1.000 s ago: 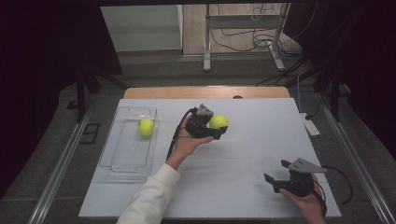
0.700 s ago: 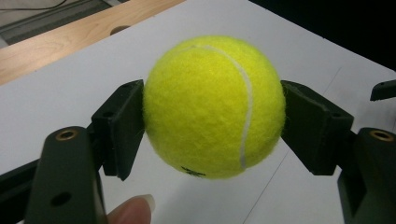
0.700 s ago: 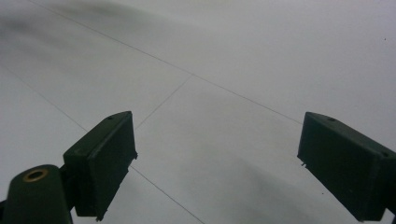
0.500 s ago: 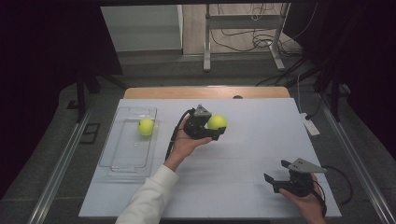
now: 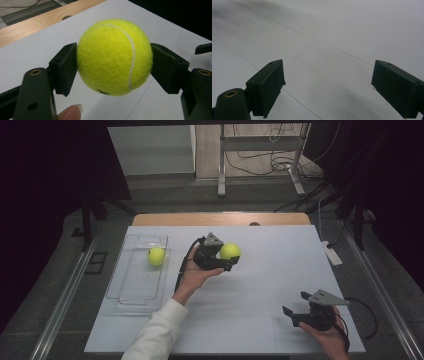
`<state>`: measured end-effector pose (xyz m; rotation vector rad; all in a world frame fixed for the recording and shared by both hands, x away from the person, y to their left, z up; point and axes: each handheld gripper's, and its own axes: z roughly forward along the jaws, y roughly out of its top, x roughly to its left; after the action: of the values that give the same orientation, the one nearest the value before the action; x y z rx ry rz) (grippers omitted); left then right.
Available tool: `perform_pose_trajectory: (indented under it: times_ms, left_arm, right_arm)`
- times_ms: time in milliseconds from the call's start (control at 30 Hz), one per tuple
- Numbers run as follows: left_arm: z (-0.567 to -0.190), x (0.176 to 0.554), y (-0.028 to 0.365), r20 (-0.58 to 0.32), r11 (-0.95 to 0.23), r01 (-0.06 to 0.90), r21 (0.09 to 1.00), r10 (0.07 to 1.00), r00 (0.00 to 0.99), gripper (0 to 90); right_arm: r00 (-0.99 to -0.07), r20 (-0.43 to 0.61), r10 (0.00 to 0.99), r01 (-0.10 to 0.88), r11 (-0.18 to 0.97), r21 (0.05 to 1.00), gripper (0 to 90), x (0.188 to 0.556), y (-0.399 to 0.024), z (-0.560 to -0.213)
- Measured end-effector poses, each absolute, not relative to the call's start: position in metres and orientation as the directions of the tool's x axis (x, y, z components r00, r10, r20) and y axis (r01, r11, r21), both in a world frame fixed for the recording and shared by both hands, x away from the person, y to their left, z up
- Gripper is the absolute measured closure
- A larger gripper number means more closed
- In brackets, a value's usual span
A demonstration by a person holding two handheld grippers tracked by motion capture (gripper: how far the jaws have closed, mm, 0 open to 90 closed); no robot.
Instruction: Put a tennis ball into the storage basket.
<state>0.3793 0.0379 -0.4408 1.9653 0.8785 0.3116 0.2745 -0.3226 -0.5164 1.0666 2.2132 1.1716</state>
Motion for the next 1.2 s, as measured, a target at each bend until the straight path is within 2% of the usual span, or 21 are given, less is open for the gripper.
perform_pose_trajectory:
  times_ms: [1200]
  left_arm:
    - [-0.435, 0.366, 0.059, -0.121, -0.289, 0.439, 0.851, 0.704, 0.700, 27.6]
  right_arm:
    - [-0.619, -0.011, 0.786, 0.434, 0.353, 0.829, 11.4, 0.274, -0.322, -0.517]
